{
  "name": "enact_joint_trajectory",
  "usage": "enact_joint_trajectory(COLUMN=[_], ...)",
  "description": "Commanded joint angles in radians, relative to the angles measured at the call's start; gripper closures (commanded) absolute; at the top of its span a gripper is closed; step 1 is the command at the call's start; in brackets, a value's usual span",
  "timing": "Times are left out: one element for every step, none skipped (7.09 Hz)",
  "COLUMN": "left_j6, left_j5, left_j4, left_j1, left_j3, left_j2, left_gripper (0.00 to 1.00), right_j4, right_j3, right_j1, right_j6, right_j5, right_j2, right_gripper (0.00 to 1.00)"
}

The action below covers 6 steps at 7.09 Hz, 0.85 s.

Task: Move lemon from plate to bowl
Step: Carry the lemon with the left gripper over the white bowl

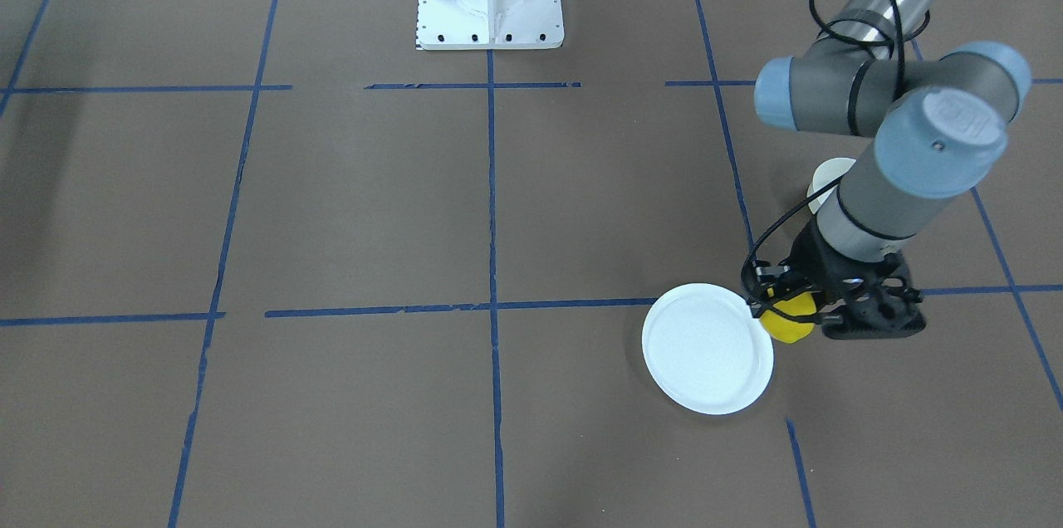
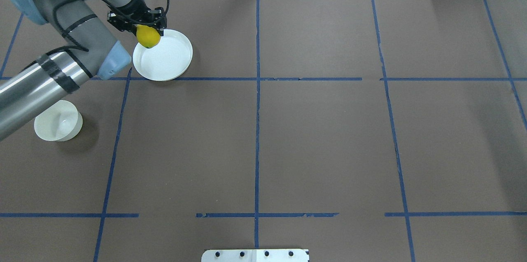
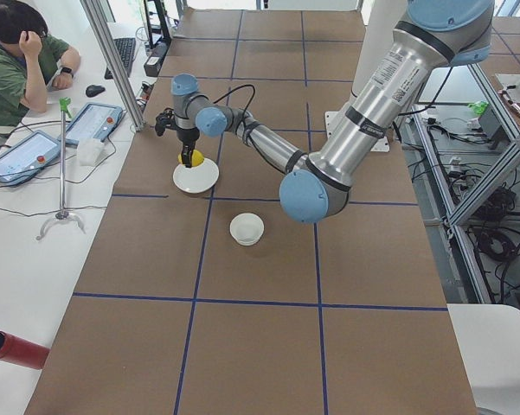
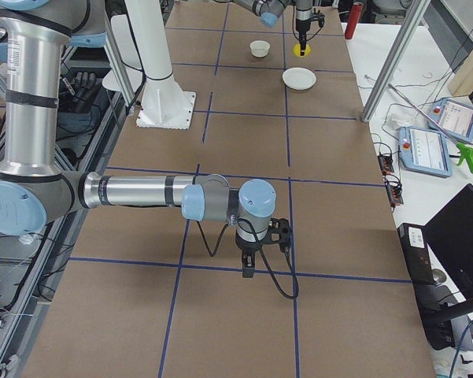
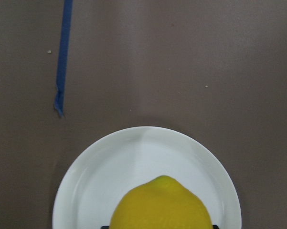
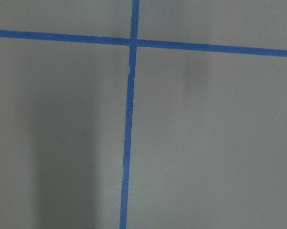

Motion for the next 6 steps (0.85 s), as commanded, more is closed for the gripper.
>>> enact_joint_trajectory(left_j6=[0.199, 0.259, 0.252, 0.205, 0.1, 0.043], left_j5=[-0.003, 0.002, 0.002, -0.001, 0.008, 0.011], left_j4=[0.085, 0.08, 0.067, -0.023, -0.182, -0.311], left_j1=[-0.054, -0.064, -0.064, -0.062, -0.05, -0.02], left_j3=[-0.277, -0.376, -0.433, -0.462, -0.45, -0.434], left_j2=[0.242, 0.364, 0.46, 0.551, 0.631, 0.711], left_gripper=[0.77, 0.77, 0.76, 0.77, 0.77, 0.77], right_j4=[0.0, 0.0, 0.0, 0.0, 0.0, 0.0], right_j3=[0.0, 0.0, 0.0, 0.0, 0.0, 0.0], right_j1=[0.0, 0.0, 0.0, 0.0, 0.0, 0.0], right_j6=[0.0, 0.0, 0.0, -0.002, 0.0, 0.0], right_j5=[0.0, 0.0, 0.0, 0.0, 0.0, 0.0], right_j2=[0.0, 0.0, 0.0, 0.0, 0.0, 0.0], right_gripper=[0.0, 0.0, 0.0, 0.0, 0.0, 0.0])
